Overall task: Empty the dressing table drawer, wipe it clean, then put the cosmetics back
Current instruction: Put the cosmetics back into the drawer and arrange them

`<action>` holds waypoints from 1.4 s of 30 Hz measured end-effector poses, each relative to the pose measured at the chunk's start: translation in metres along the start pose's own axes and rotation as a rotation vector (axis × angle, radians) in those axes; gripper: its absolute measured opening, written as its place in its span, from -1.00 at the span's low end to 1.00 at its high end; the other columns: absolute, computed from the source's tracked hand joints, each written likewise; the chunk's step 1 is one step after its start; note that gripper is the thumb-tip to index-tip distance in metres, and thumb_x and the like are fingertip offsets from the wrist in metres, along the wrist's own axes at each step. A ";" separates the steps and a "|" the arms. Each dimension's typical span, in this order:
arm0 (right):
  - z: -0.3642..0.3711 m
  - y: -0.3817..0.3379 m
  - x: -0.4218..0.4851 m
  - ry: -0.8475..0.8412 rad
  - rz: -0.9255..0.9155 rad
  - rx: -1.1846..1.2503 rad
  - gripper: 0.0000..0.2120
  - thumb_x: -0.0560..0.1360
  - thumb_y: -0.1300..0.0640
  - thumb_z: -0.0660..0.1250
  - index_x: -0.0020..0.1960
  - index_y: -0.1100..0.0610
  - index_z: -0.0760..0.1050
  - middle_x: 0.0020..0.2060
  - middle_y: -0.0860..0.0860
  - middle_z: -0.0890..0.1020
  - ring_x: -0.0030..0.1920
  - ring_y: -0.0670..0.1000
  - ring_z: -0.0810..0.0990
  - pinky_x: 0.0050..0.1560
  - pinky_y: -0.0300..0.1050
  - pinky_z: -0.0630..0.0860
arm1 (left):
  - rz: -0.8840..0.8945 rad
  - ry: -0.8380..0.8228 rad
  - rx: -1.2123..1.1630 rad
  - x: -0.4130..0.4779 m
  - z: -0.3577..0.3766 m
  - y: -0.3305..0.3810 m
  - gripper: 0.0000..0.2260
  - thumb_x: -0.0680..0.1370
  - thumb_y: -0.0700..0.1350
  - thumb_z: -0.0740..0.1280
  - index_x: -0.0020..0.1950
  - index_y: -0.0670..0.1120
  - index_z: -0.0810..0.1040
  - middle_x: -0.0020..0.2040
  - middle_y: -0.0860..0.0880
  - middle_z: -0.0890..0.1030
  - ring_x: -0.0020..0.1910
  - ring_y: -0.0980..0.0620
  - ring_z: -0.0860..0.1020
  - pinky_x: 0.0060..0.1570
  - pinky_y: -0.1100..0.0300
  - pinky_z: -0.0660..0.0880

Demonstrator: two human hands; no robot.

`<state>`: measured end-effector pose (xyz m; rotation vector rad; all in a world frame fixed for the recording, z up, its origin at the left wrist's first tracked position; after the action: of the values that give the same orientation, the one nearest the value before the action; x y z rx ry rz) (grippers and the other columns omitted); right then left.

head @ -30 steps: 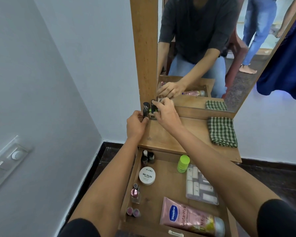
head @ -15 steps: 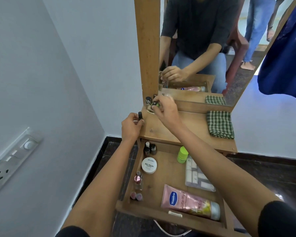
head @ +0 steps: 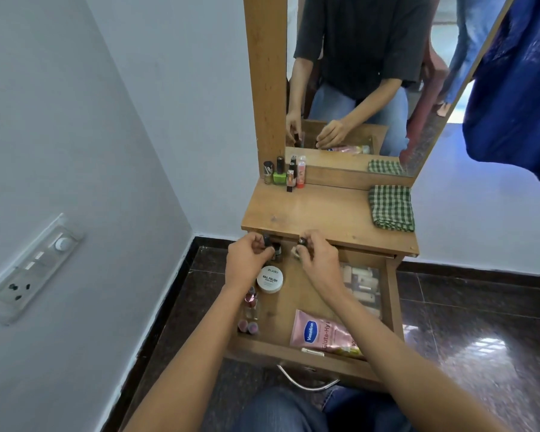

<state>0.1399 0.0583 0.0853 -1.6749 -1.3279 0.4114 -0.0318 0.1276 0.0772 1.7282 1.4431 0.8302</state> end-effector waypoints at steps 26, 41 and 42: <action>0.043 0.048 -0.005 0.013 0.126 -0.071 -0.79 0.49 0.28 0.32 0.11 0.17 0.44 -0.01 0.07 0.51 0.00 0.07 0.52 0.03 0.00 0.52 | 0.095 -0.016 0.665 0.026 0.031 -0.010 -0.72 0.36 0.08 0.47 0.03 0.11 0.58 0.05 0.04 0.51 0.12 0.01 0.42 0.09 0.07 0.24; 0.052 0.057 0.001 -0.066 0.222 -0.174 -0.76 0.43 0.35 0.26 0.09 0.26 0.45 0.01 0.21 0.56 0.01 0.20 0.54 -0.04 -0.05 0.43 | 0.165 -0.056 0.685 0.027 0.039 -0.008 -0.79 0.38 0.13 0.44 -0.05 0.14 0.55 -0.06 0.10 0.53 0.04 0.04 0.43 0.00 0.08 0.22; 0.053 0.058 0.001 -0.065 0.227 -0.166 -0.75 0.43 0.36 0.26 0.10 0.26 0.45 0.02 0.21 0.56 0.02 0.20 0.54 -0.04 -0.08 0.42 | 0.167 -0.062 0.676 0.028 0.039 -0.007 -0.79 0.37 0.13 0.45 -0.06 0.14 0.55 -0.08 0.11 0.52 0.04 0.04 0.43 -0.01 0.09 0.20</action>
<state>0.1357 0.0835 0.0112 -1.9758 -1.2500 0.5023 0.0015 0.1509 0.0514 2.3709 1.6688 0.3731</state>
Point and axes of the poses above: each hand's wrist, its own x-axis towards the middle knuckle, its own z-axis out of the palm, y = z × x, the point moved 9 cm from there along x, towards the middle knuckle
